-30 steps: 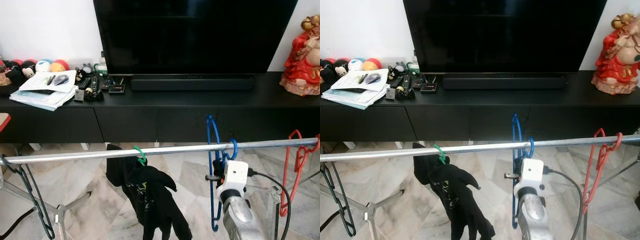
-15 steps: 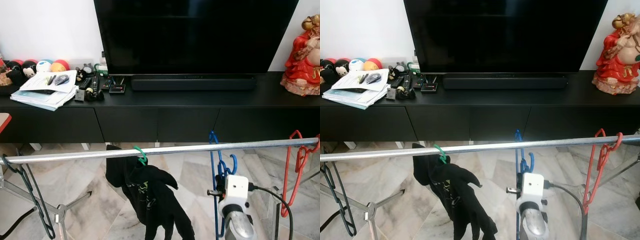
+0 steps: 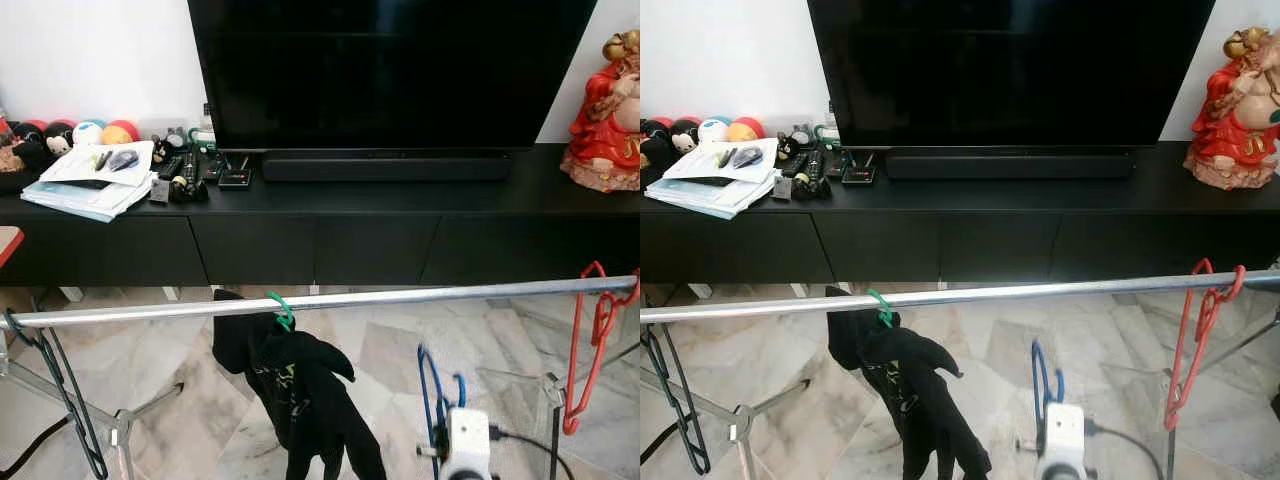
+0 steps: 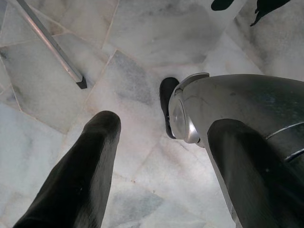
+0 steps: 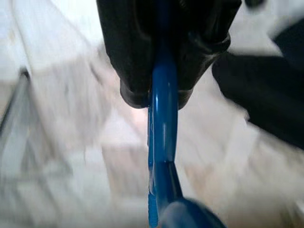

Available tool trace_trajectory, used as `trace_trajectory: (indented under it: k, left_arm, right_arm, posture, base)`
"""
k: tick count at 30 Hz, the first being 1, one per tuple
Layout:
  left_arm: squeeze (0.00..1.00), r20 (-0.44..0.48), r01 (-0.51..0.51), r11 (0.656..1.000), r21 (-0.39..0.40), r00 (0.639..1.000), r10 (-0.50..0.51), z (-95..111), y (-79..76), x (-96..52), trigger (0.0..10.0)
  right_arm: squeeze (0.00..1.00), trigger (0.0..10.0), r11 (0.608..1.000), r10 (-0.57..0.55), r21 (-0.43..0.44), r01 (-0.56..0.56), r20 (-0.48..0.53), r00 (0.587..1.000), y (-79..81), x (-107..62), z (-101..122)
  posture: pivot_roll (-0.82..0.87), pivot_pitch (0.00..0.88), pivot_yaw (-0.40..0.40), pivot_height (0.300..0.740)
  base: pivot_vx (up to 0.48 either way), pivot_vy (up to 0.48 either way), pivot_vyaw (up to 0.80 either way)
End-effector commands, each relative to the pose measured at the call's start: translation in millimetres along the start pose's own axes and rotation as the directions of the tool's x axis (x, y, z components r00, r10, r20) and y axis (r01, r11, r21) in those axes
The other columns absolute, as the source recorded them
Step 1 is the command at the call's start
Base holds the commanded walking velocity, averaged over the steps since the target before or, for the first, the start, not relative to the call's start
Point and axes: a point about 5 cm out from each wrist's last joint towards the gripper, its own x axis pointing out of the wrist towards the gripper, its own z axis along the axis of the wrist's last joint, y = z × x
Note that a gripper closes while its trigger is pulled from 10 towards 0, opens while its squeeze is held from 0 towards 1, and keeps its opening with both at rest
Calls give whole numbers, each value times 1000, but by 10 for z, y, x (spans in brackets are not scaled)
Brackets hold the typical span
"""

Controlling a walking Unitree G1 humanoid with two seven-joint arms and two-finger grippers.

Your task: Hang hanger

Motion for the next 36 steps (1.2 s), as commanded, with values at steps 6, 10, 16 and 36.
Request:
trace_trajectory:
  k: [6, 10, 16, 36]
  left_arm:
    - [0, -17, 25, 999, 21, 1000, -25, -22, -55, 5, 10000]
    - [0, -13, 26, 999, 22, 1000, -25, -23, -56, 3, 10000]
    - [0, -17, 27, 999, 23, 1000, -26, -33, -53, 0, 10000]
    - [0, -15, 22, 1000, 18, 1000, -22, -25, -26, -1, 10000]
  right_arm:
    - [0, 10000, 1000, -5, 2, 5, -143, 990, -24, -66, -316]
    - [0, 10000, 1000, 0, 14, 3, -171, 985, -24, -92, -397]
    - [0, 10000, 1000, 0, 12, 2, -218, 976, -36, -147, -534]
    - [0, 10000, 1000, 10, 27, -4, -236, 972, -29, -178, -605]
  posture:
    - [133, 10, 8, 740]
    - [132, 4, 9, 740]
    - [135, 0, 11, 740]
    - [143, 18, 14, 740]
  base:
    - [0, 0, 0]
    - [0, 0, 0]
    - [0, 0, 0]
    - [0, 0, 0]
